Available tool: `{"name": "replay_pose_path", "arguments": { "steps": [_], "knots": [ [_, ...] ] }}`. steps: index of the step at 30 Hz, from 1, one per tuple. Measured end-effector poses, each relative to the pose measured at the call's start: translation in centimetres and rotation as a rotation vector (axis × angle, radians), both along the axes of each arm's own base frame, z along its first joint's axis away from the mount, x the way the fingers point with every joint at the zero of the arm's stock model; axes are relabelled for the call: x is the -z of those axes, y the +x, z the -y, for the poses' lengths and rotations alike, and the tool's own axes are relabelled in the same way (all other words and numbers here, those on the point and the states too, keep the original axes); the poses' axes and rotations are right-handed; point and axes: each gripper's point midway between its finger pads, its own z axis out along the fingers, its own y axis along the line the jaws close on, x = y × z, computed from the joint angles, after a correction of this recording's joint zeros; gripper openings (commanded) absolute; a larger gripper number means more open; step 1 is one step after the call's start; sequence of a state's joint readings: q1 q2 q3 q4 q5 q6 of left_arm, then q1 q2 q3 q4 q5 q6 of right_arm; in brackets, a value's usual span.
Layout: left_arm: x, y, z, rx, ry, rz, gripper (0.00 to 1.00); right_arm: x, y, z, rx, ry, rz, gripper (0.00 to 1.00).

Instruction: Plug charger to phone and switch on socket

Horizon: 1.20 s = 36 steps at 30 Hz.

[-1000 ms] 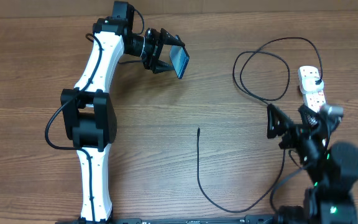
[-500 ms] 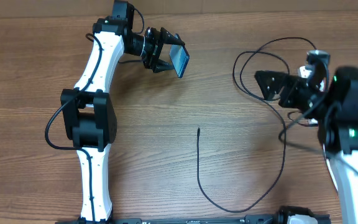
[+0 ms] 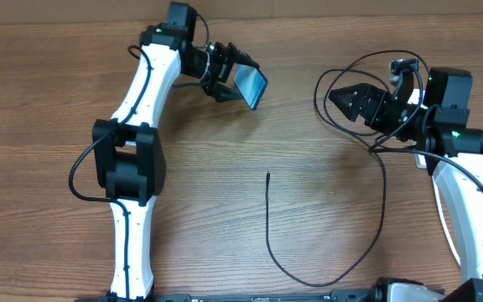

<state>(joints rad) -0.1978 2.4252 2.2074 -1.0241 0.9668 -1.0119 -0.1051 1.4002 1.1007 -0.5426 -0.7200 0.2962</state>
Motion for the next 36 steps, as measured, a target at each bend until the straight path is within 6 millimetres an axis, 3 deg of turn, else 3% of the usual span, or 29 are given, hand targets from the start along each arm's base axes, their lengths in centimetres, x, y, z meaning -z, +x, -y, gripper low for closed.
{"name": "replay_pose_path", "arguments": {
  "steps": [12,21,36],
  "knots": [
    [1.4,-1.7,3.5,0.013,0.099,-0.039,0.04,1.5,0.4,0.0,0.019,0.033,-0.069,1.00],
    [1.9,-3.3,6.2,0.025,0.140,-0.073,0.04,4.0,0.5,-0.3,0.043,0.060,-0.182,1.00],
    [2.2,-5.3,9.1,0.008,0.169,-0.161,0.04,6.0,-0.1,-5.1,0.000,-0.140,-0.179,1.00]
  ]
}}
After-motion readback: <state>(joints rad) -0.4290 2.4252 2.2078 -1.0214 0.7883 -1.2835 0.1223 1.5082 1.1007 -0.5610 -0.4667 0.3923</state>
